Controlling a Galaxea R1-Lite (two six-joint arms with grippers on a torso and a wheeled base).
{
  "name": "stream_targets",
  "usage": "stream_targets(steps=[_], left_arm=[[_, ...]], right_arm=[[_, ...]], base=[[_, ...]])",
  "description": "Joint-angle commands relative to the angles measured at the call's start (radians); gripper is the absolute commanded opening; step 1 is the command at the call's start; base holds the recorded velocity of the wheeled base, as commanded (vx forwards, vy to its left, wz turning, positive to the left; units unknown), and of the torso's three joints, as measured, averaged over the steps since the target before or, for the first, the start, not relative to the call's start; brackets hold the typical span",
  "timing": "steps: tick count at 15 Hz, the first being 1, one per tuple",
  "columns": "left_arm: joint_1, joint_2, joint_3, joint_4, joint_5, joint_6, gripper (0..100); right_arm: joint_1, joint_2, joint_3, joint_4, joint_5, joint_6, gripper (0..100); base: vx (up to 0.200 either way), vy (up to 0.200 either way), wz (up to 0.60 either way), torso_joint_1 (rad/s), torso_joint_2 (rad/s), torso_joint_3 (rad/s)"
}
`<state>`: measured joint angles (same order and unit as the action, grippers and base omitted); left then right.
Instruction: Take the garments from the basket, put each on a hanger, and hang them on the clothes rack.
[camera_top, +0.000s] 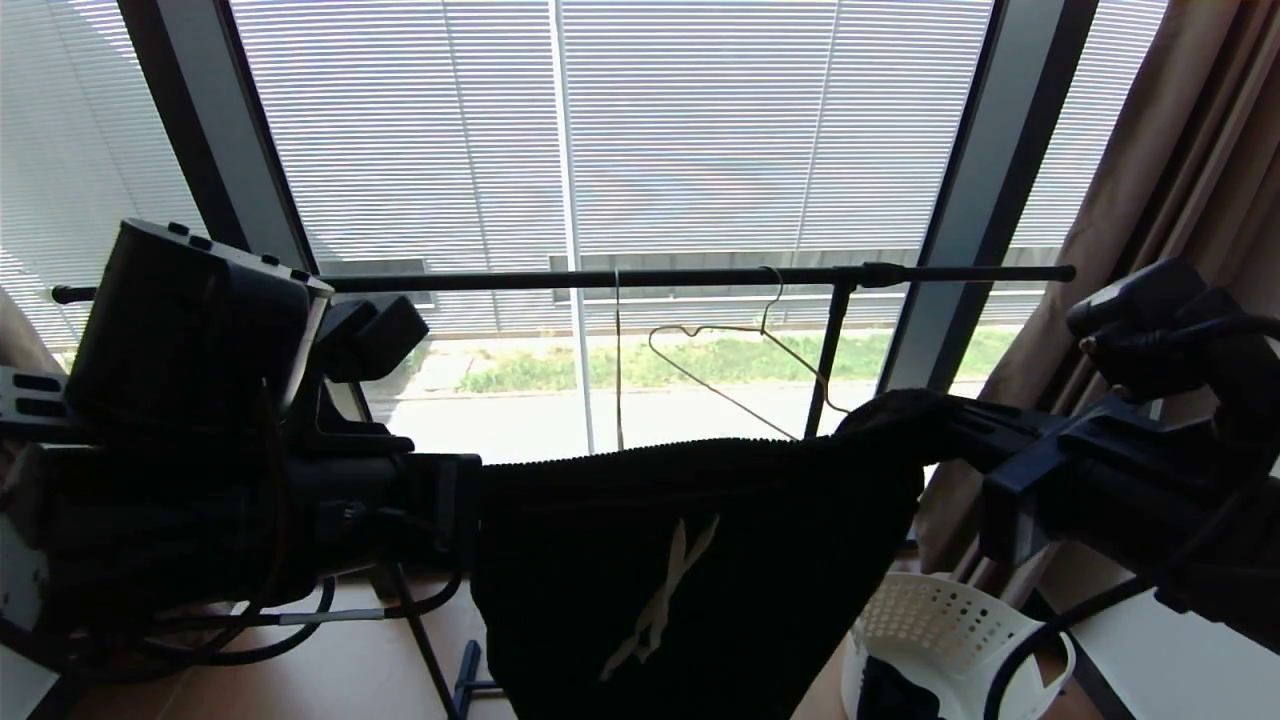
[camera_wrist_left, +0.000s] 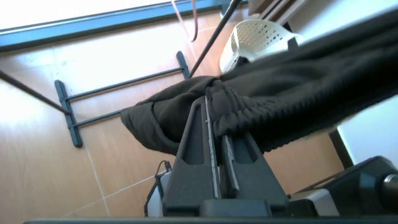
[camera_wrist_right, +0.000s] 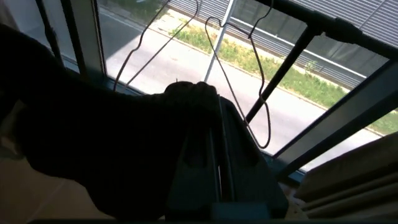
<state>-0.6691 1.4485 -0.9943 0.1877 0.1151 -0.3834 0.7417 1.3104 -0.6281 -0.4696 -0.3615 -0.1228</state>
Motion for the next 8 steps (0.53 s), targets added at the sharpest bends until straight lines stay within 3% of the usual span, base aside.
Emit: stream_targets(steps=[1,4,8], left_arm=[[-0.009,0.11,-0.119,-0.002,-0.008,-0.003,0],[-0.04,0.213,-0.245,-0.001,-0.011,-0.003,0],[-0.059,0.336,-0.457,0.036,-0.014,0.0,0]], right_arm=[[0.105,-0.206,0.105,0.108,-0.014,-0.021,0],[0.219,-0.266,0.146,0.206,-0.014,-0.029,0],[0.3,-0.161,0.168,0.2,-0.008,-0.021,0]], base=[[0.0,0.0,0.0,0.0,0.0,0.0],[0.0,0.0,0.0,0.0,0.0,0.0],[0.0,0.0,0.0,0.0,0.0,0.0]])
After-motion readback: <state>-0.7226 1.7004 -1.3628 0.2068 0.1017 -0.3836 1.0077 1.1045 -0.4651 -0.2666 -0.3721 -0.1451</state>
